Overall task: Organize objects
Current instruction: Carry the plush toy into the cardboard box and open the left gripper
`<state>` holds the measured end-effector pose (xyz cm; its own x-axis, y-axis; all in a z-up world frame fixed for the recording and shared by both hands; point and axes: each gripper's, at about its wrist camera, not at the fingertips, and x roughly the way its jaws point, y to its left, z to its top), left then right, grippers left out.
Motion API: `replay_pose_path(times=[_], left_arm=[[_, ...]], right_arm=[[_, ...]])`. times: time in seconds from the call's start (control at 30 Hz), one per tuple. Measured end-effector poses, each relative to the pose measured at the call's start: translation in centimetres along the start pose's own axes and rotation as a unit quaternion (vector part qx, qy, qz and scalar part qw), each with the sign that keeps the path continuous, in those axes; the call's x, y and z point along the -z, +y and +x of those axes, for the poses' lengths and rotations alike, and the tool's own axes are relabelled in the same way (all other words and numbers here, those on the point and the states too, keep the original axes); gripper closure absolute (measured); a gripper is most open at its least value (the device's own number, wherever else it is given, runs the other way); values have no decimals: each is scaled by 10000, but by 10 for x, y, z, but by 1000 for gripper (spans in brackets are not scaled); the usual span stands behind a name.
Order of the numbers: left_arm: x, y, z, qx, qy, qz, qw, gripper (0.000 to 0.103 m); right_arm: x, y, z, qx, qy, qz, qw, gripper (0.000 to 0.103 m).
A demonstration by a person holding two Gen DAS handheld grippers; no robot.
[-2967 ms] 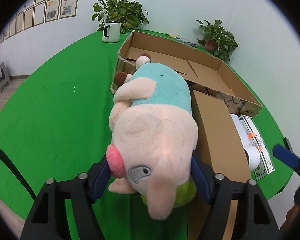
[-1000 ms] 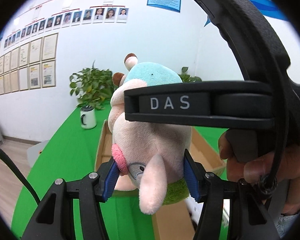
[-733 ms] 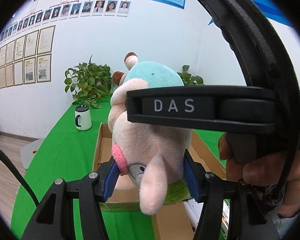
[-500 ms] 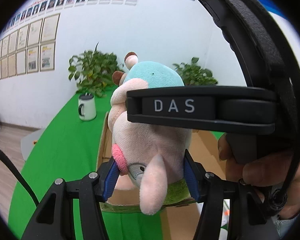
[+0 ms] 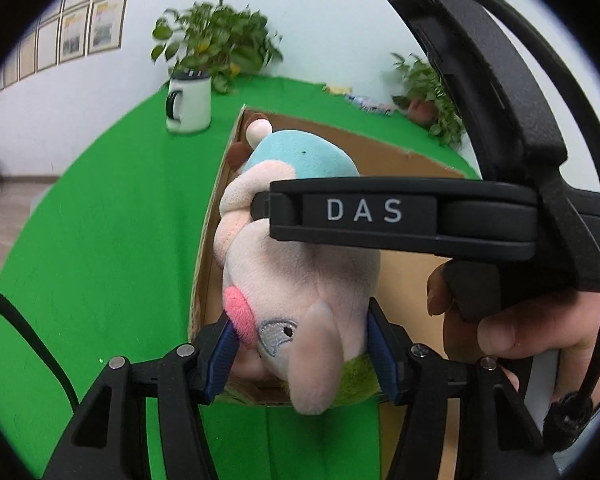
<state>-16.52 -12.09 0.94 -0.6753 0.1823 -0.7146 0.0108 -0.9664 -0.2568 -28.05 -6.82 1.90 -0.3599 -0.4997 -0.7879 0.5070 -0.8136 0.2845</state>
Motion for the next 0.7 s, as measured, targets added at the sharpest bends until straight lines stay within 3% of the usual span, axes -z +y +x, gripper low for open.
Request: replay_pose_path(times=[0.1, 0.2, 0.27, 0.43, 0.6, 0.7], left_arm=[[9, 2, -2, 17, 123, -50, 9999, 42], [11, 3, -19, -105, -108, 67, 9999, 44], [9, 6, -25, -297, -279, 136, 9991, 44], [8, 13, -14, -539, -117, 189, 9983, 47], [8, 23, -14, -406, -129, 0, 9991, 52], [2, 31, -6, -410, -106, -56, 9991, 56]], right_arm=[[3, -4, 22, 51, 106, -93, 9999, 33], [-2, -7, 44, 285, 202, -100, 9993, 32], [2, -9, 48, 195, 152, -12, 9997, 32], [3, -5, 58, 21, 278, 29, 9996, 26], [1, -25, 60, -345, 266, 576, 9974, 13], [4, -30, 39, -501, 91, 792, 9956, 8]])
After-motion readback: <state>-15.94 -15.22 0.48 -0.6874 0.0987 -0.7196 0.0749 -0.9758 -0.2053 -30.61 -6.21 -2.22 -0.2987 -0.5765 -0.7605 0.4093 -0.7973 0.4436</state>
